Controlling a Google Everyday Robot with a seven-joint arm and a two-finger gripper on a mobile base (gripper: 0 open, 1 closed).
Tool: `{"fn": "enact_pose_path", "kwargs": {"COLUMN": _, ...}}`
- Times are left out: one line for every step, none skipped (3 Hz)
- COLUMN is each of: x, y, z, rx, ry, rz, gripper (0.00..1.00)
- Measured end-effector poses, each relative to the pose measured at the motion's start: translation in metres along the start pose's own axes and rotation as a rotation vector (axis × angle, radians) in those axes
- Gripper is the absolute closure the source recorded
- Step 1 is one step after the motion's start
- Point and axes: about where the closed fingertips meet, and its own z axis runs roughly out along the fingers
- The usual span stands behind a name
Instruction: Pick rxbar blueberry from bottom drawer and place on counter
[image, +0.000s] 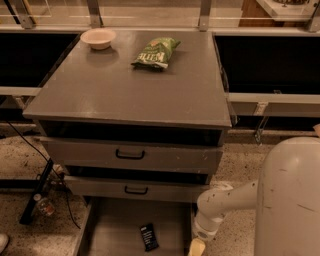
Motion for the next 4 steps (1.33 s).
{"fn": "enact_pose_path", "kwargs": {"x": 0.000, "y": 0.000, "z": 0.000, "rx": 0.000, "ry": 0.000, "rz": 0.000, "gripper": 0.00}}
{"fn": "enact_pose_path", "kwargs": {"x": -0.010, "y": 0.001, "z": 0.016, "rx": -0.047, "ry": -0.022, "rz": -0.023, "gripper": 0.00}}
{"fn": "enact_pose_path", "kwargs": {"x": -0.022, "y": 0.005, "z": 0.030, "rx": -0.091, "ry": -0.028, "rz": -0.062, "gripper": 0.00}}
{"fn": "enact_pose_path", "kwargs": {"x": -0.031, "y": 0.012, "z": 0.038, "rx": -0.119, "ry": -0.021, "rz": -0.101, "gripper": 0.00}}
